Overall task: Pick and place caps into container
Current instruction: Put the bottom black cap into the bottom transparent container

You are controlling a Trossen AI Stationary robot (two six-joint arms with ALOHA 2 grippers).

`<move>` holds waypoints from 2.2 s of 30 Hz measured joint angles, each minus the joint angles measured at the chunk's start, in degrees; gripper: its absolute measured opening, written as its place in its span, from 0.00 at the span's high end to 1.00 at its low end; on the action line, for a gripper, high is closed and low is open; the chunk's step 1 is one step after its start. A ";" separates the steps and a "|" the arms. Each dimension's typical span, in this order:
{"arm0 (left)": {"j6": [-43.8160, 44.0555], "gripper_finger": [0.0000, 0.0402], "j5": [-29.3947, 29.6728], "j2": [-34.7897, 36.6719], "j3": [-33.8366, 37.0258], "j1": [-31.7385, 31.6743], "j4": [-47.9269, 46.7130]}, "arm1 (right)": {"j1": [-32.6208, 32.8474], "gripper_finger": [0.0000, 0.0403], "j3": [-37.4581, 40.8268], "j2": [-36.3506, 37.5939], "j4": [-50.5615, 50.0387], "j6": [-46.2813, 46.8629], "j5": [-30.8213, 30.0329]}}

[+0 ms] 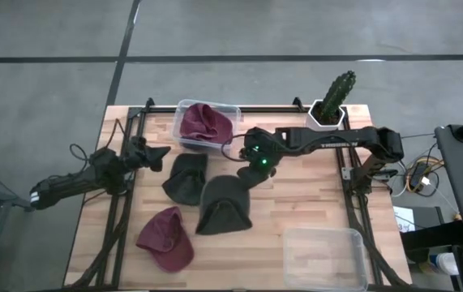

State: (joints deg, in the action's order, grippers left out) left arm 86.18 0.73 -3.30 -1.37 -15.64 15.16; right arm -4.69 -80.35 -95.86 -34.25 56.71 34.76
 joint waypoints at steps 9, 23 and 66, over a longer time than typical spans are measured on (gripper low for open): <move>-0.92 0.84 -5.77 -6.03 -7.42 0.07 0.29 | -0.35 0.97 0.00 0.14 -3.31 -1.40 7.46; -5.05 0.62 -16.77 -31.46 -26.91 0.28 -6.30 | -0.23 0.97 0.00 0.14 -2.82 3.04 15.22; -3.75 0.62 -41.73 -69.04 -52.78 11.08 -15.31 | 0.46 0.97 -2.89 0.09 -3.33 2.03 20.02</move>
State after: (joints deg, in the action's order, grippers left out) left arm 82.42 -41.00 -72.34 -54.15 -4.56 -0.15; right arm -4.23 -83.24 -95.77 -37.58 58.74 54.79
